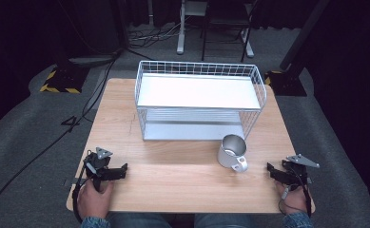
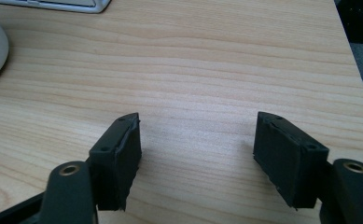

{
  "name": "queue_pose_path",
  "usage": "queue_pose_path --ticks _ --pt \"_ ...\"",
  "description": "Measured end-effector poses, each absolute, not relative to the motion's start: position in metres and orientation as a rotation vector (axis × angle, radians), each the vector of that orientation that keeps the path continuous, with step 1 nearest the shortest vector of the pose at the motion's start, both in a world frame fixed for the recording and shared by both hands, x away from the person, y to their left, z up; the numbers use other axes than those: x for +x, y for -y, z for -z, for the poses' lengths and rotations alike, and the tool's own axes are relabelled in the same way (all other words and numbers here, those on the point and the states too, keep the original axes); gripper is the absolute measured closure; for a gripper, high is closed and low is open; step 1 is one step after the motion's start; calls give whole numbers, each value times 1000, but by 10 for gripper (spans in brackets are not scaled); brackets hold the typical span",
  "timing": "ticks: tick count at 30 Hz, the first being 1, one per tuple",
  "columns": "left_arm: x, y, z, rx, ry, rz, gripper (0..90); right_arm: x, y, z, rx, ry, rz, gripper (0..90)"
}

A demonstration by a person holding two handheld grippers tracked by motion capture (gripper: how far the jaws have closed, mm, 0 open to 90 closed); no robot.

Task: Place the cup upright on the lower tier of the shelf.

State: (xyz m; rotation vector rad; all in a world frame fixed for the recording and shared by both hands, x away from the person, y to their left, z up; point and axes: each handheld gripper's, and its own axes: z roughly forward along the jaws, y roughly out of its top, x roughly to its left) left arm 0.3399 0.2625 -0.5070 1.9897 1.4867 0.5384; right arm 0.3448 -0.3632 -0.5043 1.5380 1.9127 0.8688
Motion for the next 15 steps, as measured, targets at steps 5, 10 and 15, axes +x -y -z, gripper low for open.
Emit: queue_pose_path --ticks 5,10,15 --pt "340 -262 507 1990 -1487 -538 5 345 363 504 1537 -1913 -869 323" --pt "340 -262 507 1990 -1487 -538 5 345 363 504 1535 -1914 -870 325" --pt "340 -262 507 1990 -1487 -538 5 345 363 504 1535 -1916 -872 326"
